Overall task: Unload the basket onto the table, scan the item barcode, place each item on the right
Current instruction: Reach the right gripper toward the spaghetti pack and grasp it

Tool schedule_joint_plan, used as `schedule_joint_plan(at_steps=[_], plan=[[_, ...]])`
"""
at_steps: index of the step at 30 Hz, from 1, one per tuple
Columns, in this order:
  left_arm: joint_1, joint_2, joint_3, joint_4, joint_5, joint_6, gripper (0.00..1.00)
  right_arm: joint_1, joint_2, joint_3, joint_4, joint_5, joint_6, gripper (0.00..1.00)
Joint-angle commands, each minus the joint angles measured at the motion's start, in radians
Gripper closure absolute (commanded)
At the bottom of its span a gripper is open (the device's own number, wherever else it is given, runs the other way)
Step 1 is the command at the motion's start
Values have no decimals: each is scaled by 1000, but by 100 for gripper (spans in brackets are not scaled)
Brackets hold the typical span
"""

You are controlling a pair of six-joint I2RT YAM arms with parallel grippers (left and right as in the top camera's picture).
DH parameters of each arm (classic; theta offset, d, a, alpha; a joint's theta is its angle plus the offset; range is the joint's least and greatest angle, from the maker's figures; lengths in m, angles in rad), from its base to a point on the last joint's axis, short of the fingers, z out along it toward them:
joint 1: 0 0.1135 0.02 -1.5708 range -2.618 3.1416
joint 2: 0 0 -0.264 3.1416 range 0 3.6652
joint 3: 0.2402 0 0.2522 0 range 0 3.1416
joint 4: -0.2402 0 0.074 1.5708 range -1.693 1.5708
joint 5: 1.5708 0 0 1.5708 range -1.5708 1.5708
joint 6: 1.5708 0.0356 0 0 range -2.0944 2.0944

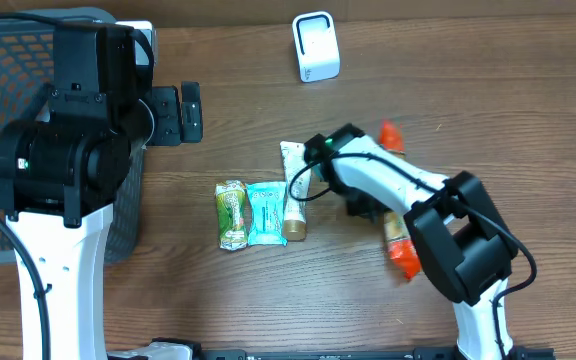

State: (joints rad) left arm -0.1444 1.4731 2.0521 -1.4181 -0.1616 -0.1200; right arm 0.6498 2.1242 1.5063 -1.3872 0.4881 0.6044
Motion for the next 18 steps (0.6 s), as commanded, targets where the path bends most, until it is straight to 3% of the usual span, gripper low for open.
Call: schedule_joint_plan(at_steps=[1, 5, 10, 18], plan=[[-6, 5, 3, 1, -3, 8, 0, 71, 8, 85, 64, -298, -127, 61], [-6, 5, 3, 1, -3, 8, 0, 89, 7, 151, 75, -434, -164, 50], [-6, 5, 3, 1, -2, 8, 0, 48, -18, 259, 26, -468, -164, 46], [-6, 5, 3, 1, -3, 8, 0, -192, -237, 386, -34, -651, -352, 43]])
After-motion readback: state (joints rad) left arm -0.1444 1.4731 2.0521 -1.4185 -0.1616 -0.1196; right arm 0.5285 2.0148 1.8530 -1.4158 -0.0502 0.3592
